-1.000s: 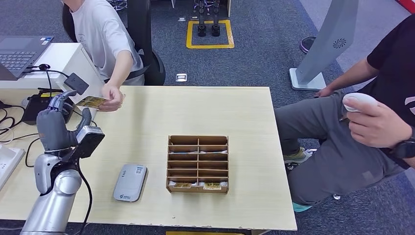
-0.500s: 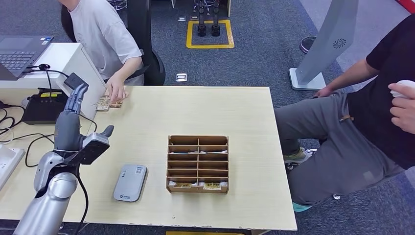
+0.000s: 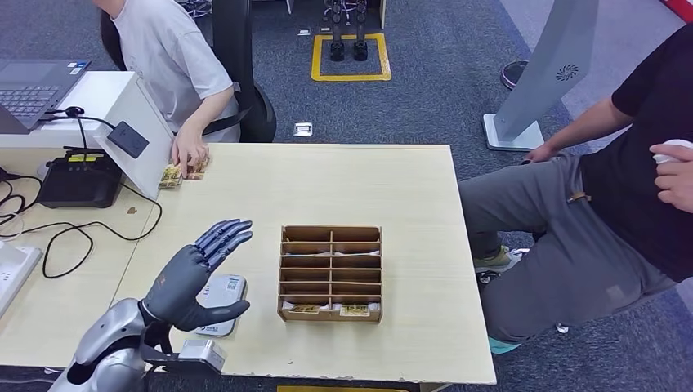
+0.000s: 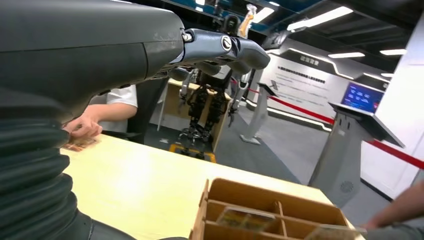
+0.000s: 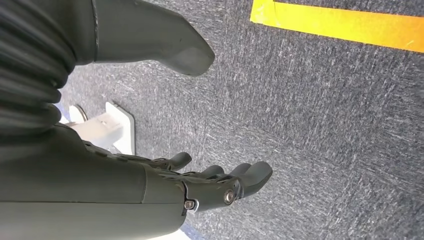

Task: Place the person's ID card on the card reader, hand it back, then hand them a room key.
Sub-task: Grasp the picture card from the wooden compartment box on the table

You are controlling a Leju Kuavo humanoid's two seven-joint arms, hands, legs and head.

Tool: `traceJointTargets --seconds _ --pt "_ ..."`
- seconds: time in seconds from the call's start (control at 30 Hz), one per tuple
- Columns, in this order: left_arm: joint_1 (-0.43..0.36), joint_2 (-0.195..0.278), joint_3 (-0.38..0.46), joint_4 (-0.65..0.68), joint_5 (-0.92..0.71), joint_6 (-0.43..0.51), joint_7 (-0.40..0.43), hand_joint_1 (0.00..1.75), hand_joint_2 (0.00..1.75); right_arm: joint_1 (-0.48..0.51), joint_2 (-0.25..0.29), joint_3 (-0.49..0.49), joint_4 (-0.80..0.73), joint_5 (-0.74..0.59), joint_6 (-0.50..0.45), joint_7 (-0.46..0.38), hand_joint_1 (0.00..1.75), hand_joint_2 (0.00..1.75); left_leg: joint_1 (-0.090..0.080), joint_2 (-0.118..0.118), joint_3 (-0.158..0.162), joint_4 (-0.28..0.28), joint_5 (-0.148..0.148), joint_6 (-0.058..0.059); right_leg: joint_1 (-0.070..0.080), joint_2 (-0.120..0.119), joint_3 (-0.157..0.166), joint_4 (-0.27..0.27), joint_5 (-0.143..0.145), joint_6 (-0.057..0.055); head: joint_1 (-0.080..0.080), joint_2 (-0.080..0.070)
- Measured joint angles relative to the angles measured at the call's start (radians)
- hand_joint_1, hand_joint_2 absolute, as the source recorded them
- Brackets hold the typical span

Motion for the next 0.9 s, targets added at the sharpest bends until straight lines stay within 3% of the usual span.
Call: traceJointTargets --seconds 0.2,0.47,0.67,0.9 --pt "0.011 0.015 -0.1 -0.007 -0.112 0.057 0.026 0.0 1.75 0.0 0.0 -0.013 -0.001 0.002 0.003 0.0 0.0 1.75 0.0 0.0 0.0 0.0 0.0 0.0 0.0 0.0 0.0 0.0 0.0 0.0 0.0 0.0" --pt "0.007 0.016 -0.204 0.02 -0.369 0.18 0.197 0.0 1.75 0.0 0.0 -0.032 -0.002 0.015 0.007 0.011 0.0 1.75 0.0 0.0 0.0 0.0 0.0 0.0 0.0 0.0 0.0 0.0 0.0 0.0 0.0 0.0" --pt "-0.001 -0.008 -0.24 0.072 -0.449 0.22 0.307 0.0 1.75 0.0 0.0 -0.038 -0.002 0.026 0.006 0.014 0.0 1.75 0.0 0.0 0.0 0.0 0.0 0.001 0.0 0.0 0.0 0.0 0.0 0.0 0.0 0.0" --pt "-0.001 -0.026 -0.245 0.118 -0.457 0.217 0.335 0.0 1.75 0.0 0.0 -0.053 -0.002 0.033 0.007 0.015 0.0 1.75 0.0 0.0 0.0 0.0 0.0 0.001 0.0 0.0 0.0 0.0 0.0 0.0 0.0 0.0"
